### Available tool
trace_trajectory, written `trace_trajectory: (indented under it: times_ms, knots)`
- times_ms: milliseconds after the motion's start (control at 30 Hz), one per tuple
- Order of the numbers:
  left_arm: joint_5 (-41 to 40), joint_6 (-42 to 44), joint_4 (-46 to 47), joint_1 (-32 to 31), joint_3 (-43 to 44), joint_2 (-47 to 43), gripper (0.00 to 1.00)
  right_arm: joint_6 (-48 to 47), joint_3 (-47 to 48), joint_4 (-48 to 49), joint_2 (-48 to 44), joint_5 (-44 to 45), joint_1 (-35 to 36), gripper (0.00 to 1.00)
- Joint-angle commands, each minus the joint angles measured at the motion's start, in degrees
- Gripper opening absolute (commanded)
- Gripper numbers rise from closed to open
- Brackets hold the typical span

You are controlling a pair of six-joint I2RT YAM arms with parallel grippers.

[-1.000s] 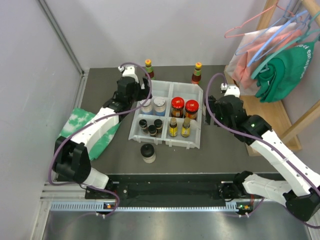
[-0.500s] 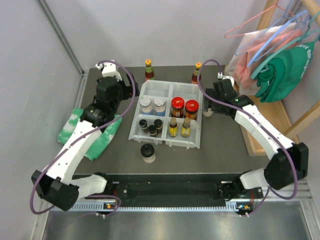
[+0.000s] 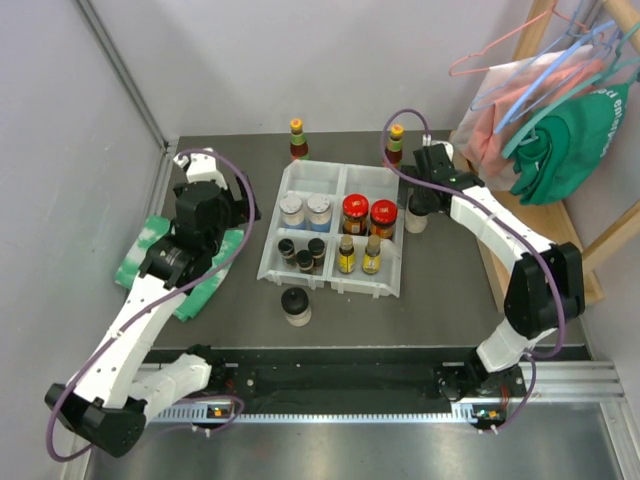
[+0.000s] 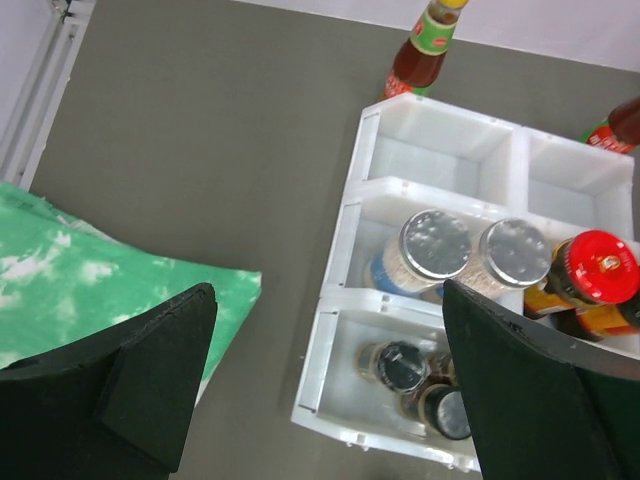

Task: Organize the condiment bottles
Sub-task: Pick up the bottle from the corner of the board.

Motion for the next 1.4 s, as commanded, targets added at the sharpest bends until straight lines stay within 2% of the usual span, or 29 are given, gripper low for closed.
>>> trace_trajectory:
  times_ms: [0,333,500,600,700,800,833,933,967,1367]
  knots:
    - [-0.9,2.1,4.1,0.1,-4.4,-5.3,0.99,0.0,3.9,2.1,1.9,2.8,-0.8,0.99]
    - [0.3,4.2,5.5,0.1,-6.1,-6.4,0.99,0.0,6.4,2.5,8.6,-1.8,-3.9,0.96]
    - [0.9,4.3,6.7,0.1,-6.9,-6.8,0.99,0.4,6.0,3.8,9.2,-3.9,-4.0,0.89]
    - [1.5,4.2,7.5,0.1,-7.3,-7.0,0.99,0.3,6.3,3.5,9.2,-3.9,-4.1,0.79]
    - [1.6,4.2,7.5,0.1,-7.6,-7.0,0.99,0.3,6.5,3.3,8.8,-3.5,-4.1,0.65]
    - [1.4,4.2,7.4,0.1,-7.9,-7.1,0.99,0.3,6.8,2.8,8.1,-3.6,-4.0,0.41]
    - [1.4,4.1,7.4,0.1,-8.1,-7.1,0.99,0.2,6.9,2.8,7.6,-3.4,-4.0,0.26]
    - [1.4,4.2,7.7,0.2,-8.3,-7.5,0.99,0.0,7.9,2.1,7.1,-2.5,-4.0,0.04]
    - [1.4,4.2,7.7,0.1,-8.3,-7.4,0.99,-0.2,8.6,1.5,7.0,-2.3,-4.0,0.0]
    - [1.4,4.1,7.7,0.1,-8.7,-7.5,0.99,-1.9,11.2,2.8,0.5,-3.1,-3.2,0.0]
